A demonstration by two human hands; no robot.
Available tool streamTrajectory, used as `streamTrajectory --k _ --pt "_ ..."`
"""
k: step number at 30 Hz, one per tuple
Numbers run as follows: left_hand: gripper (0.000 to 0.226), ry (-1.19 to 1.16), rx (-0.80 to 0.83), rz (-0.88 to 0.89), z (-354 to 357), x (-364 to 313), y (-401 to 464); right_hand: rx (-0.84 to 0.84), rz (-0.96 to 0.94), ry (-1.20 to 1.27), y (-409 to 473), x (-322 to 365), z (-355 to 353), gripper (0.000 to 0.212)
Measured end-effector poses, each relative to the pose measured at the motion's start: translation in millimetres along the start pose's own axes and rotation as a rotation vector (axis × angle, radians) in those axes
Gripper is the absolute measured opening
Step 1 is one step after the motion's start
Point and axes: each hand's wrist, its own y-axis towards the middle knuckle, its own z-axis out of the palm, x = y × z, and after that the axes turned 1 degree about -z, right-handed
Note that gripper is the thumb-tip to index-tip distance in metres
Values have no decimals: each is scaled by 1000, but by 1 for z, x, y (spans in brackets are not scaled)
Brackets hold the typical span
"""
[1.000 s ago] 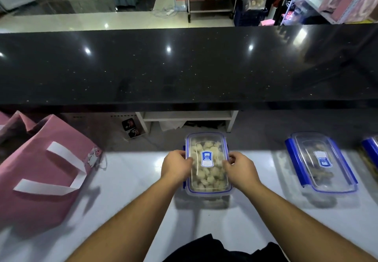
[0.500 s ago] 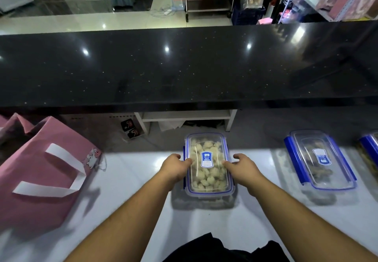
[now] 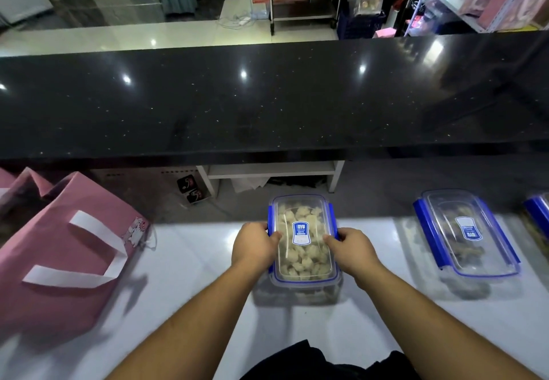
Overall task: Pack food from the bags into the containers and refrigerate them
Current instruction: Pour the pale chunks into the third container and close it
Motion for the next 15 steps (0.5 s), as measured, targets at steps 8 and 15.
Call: streamTrajectory --k 8,15 --pt "25 -52 21 -8 0 0 0 -35 -61 -164 0 3 4 27" --pt "35 -324 93 -114 6 5 0 12 0 -107 -4 9 4 25"
